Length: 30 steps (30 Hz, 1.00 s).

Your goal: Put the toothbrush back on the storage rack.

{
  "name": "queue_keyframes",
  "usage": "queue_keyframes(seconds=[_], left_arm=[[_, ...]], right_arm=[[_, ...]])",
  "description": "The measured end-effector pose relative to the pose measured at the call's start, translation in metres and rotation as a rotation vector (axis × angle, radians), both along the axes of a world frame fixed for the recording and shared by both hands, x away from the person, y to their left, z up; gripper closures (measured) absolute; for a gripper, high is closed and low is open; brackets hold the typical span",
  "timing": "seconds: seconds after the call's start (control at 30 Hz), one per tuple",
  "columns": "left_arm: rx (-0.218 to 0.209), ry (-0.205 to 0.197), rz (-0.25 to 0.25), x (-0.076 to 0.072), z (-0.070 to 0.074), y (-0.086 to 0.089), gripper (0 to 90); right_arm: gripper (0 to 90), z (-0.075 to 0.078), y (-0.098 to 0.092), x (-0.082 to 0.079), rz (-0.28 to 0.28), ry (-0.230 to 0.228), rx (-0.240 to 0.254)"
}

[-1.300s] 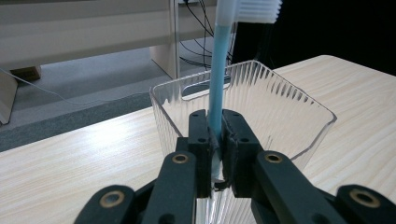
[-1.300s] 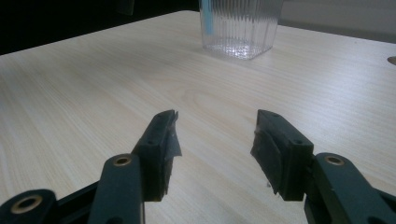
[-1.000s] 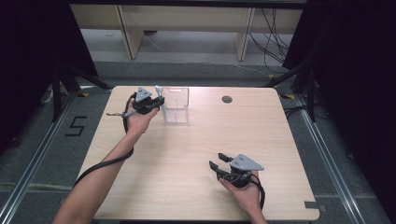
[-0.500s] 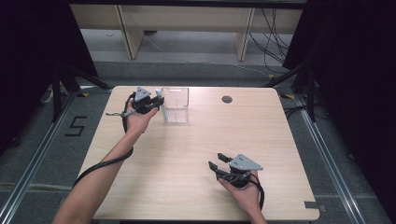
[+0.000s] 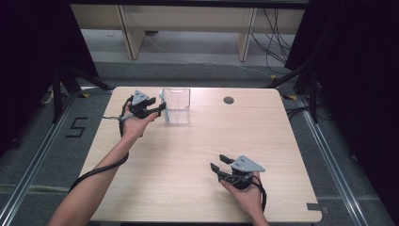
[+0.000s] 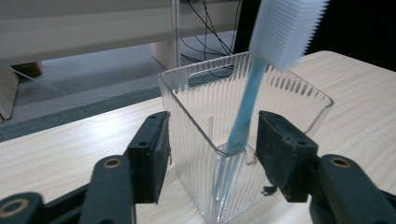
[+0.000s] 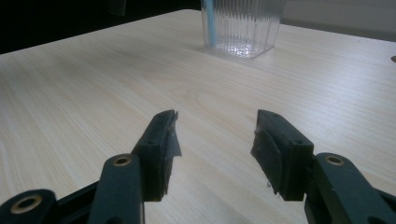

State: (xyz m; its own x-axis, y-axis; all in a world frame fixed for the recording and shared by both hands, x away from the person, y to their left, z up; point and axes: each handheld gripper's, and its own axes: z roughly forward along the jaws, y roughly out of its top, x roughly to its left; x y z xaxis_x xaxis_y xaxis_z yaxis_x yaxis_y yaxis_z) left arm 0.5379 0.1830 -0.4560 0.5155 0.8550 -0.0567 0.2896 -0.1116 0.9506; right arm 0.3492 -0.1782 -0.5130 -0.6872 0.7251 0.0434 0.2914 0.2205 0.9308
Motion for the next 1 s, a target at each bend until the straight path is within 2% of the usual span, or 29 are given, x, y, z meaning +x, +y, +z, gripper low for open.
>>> queue_keyframes(seconds=[0.03, 0.23, 0.27, 0.33, 0.37, 0.4, 0.43, 0.47, 0.57, 0.67, 0.8, 0.83, 0.87, 1.0], left_arm=[[-0.006, 0.002, -0.003, -0.001, 0.000, 0.000, 42.7], [-0.007, 0.011, -0.006, -0.008, 0.000, 0.001, 40.6], [-0.010, 0.010, -0.004, -0.008, 0.000, 0.001, 40.3], [-0.008, 0.017, -0.002, -0.011, 0.000, 0.003, 40.1], [-0.011, 0.020, -0.004, -0.012, 0.000, 0.003, 40.1], [-0.009, 0.024, -0.005, -0.014, 0.000, 0.004, 40.1], [-0.011, 0.027, -0.006, -0.016, 0.001, 0.005, 40.2], [-0.014, 0.027, -0.005, -0.018, 0.000, 0.005, 40.2], [-0.013, 0.033, -0.002, -0.026, 0.000, 0.008, 39.8], [-0.021, 0.036, 0.003, -0.034, 0.000, 0.011, 39.3], [-0.029, 0.035, 0.006, -0.047, 0.000, 0.016, 38.8], [-0.032, 0.034, 0.005, -0.050, -0.001, 0.017, 38.8], [-0.033, 0.033, 0.003, -0.053, -0.002, 0.019, 38.7], [-0.037, 0.036, 0.001, -0.070, -0.012, 0.024, 38.3]], right_arm=[[49.2, 0.000, 0.000, 0.001, -0.002, -0.015, -0.007], [49.2, 0.000, 0.000, 0.000, 0.005, -0.008, -0.003], [49.2, -0.001, 0.000, 0.001, 0.003, -0.029, -0.001], [49.2, 0.000, 0.000, 0.001, 0.002, -0.029, -0.003], [49.2, -0.001, 0.001, 0.000, -0.003, -0.008, 0.012], [49.2, -0.001, 0.001, 0.000, -0.003, -0.006, 0.013], [49.2, 0.000, 0.000, 0.001, -0.003, -0.032, -0.002], [49.2, 0.000, 0.000, 0.000, -0.002, -0.012, 0.001], [49.1, 0.000, 0.000, 0.000, 0.000, 0.004, 0.007], [49.0, 0.000, -0.001, 0.001, -0.006, -0.030, -0.006], [48.9, 0.000, -0.001, 0.000, -0.006, -0.017, -0.003], [48.9, 0.000, -0.001, 0.001, -0.007, -0.031, -0.005], [48.9, 0.000, 0.000, 0.000, -0.007, -0.018, -0.003], [48.7, 0.000, -0.001, 0.000, -0.007, -0.011, -0.004]])
